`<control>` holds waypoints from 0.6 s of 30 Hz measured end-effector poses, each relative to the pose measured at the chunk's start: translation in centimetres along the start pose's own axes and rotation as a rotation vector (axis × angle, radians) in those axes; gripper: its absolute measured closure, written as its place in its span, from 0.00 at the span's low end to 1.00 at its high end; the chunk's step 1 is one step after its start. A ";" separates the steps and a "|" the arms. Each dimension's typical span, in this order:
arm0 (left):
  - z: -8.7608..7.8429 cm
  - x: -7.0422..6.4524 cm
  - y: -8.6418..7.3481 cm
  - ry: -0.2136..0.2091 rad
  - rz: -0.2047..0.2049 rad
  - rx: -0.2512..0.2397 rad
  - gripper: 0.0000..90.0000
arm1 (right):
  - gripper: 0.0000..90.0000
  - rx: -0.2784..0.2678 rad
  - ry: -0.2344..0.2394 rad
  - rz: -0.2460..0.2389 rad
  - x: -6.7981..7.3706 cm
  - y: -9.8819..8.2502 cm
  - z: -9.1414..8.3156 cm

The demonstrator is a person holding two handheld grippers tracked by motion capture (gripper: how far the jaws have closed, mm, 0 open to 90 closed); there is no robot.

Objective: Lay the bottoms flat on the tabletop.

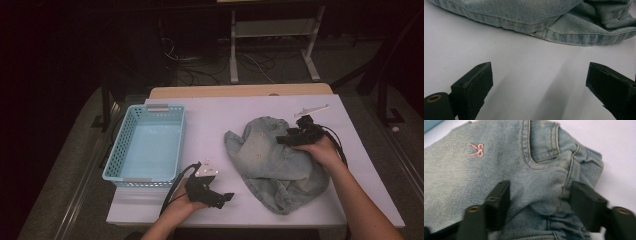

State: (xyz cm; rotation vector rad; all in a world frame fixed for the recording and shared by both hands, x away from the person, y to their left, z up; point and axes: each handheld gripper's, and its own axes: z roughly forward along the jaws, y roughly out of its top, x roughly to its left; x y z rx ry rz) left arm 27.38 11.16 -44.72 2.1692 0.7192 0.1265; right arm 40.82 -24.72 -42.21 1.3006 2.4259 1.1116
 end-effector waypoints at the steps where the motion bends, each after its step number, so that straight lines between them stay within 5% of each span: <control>1: 0.0 0.0 0.0 0.000 0.001 0.001 0.08 | 0.48 -0.003 -0.007 -0.010 0.0 0.0 0.0; 9: 0.0 0.0 0.0 -0.002 0.000 0.001 0.08 | 0.88 -0.034 -0.003 -0.045 0.1 -0.1 -0.3; 18: 0.1 0.1 0.0 -0.003 -0.002 0.001 0.08 | 0.95 -0.102 0.012 -0.057 0.7 0.3 -1.8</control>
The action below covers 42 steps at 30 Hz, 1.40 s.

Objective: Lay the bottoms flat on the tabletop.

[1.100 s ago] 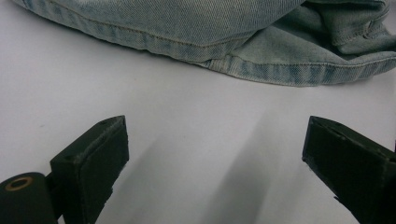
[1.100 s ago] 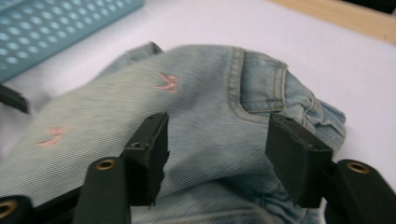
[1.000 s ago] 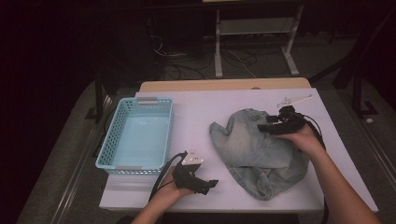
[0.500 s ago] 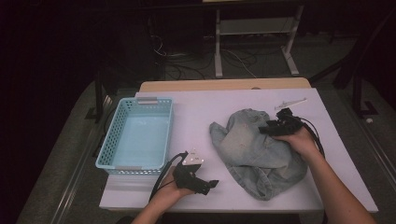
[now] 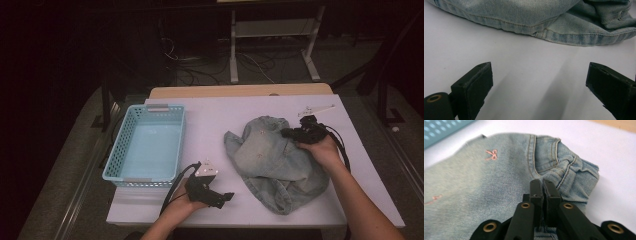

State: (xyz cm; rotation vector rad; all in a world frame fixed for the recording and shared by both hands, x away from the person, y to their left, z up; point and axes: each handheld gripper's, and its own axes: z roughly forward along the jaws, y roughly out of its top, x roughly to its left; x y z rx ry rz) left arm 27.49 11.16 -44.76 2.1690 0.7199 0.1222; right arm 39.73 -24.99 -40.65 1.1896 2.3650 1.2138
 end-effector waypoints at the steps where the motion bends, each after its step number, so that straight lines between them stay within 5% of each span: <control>1: 0.0 0.0 0.0 -0.001 0.000 0.001 0.08 | 0.96 -0.010 0.005 -0.004 0.2 0.1 -0.3; 9: 0.0 -0.1 0.0 0.000 0.001 0.000 0.08 | 0.96 -0.065 0.061 -0.056 2.1 0.8 -2.3; 27: -0.3 0.0 0.0 0.002 -0.005 -0.010 0.08 | 0.96 -0.114 0.305 -0.208 9.2 0.8 -5.3; 32: -0.3 0.0 0.0 0.002 -0.003 -0.009 0.08 | 0.96 -0.093 0.364 -0.228 10.6 -0.6 -5.3; 42: -0.3 0.0 -0.1 0.003 -0.003 -0.012 0.08 | 0.96 0.018 0.363 -0.260 11.8 -3.4 -4.1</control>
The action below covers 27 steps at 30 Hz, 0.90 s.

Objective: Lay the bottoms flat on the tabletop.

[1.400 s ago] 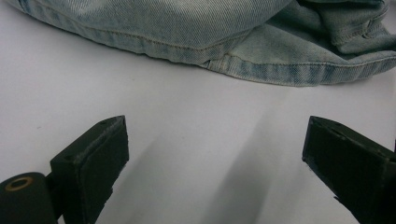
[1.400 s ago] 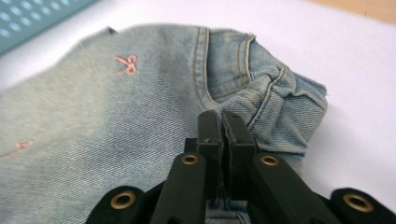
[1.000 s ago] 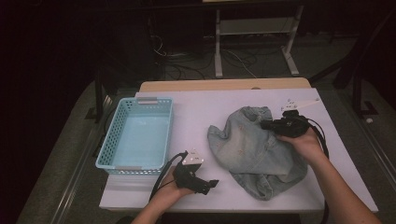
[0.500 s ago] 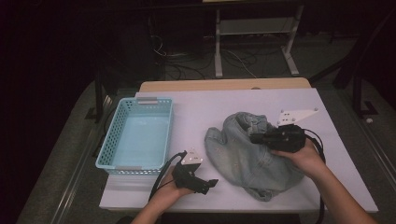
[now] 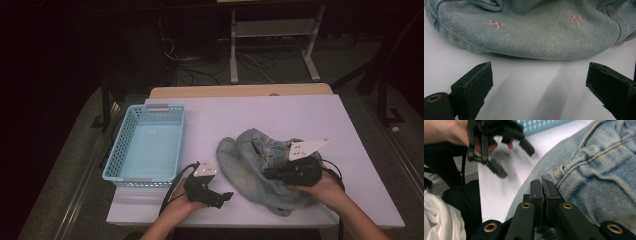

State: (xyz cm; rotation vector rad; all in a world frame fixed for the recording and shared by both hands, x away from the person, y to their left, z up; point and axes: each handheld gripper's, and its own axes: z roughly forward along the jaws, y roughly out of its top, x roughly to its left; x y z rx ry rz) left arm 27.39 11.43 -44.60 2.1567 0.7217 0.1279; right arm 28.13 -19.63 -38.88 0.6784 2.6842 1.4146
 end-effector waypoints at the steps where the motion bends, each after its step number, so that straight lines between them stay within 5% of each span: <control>1: 0.0 0.0 0.0 0.000 0.000 0.000 0.08 | 0.96 0.017 -0.005 -0.009 0.1 -0.3 0.2; 12: 0.0 -0.1 0.0 0.001 0.002 0.002 0.08 | 0.96 0.148 -0.068 -0.063 0.4 -2.4 2.4; 21: 0.0 -0.1 0.0 -0.012 -0.001 0.005 0.08 | 0.79 0.104 -0.049 -0.040 0.4 -2.3 2.1; 27: 0.0 -0.1 0.0 -0.014 -0.004 0.003 0.08 | 0.63 0.015 -0.073 -0.027 0.5 -1.8 0.9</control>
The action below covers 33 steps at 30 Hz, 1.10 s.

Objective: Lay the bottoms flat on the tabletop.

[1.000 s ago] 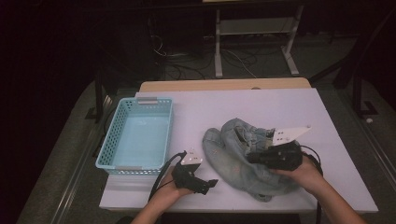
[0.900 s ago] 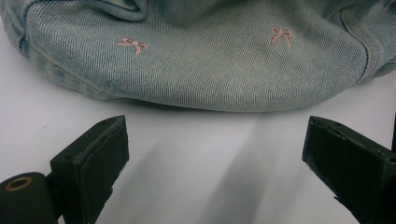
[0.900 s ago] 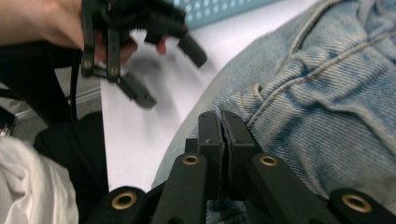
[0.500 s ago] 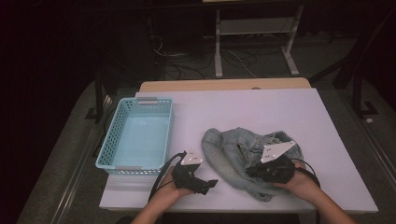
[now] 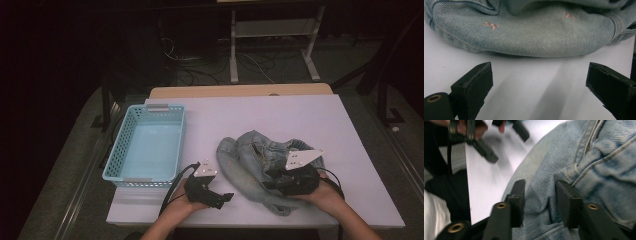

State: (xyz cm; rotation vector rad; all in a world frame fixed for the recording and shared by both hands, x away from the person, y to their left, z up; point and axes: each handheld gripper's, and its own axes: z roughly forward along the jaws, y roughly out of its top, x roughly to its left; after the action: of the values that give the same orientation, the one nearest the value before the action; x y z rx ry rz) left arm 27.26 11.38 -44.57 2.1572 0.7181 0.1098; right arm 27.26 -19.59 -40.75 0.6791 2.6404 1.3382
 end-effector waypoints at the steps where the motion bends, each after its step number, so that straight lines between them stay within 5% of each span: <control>1: 0.0 0.0 0.0 -0.001 -0.002 -0.001 0.08 | 0.62 -0.017 -0.012 0.001 0.0 0.0 -0.3; 14: 0.0 -0.2 0.0 -0.022 0.018 0.006 0.07 | 0.48 -0.165 -0.171 0.071 -2.0 -0.1 -4.3; 33: -0.4 -0.1 0.4 -0.027 0.033 0.025 0.08 | 0.34 -0.144 -0.293 0.251 -4.4 -5.7 -8.4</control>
State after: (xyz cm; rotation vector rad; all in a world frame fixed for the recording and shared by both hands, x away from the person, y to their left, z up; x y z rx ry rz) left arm 27.22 11.44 -44.01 2.1913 0.6713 0.0890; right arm 26.84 -30.60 -40.62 1.1198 2.2638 1.3493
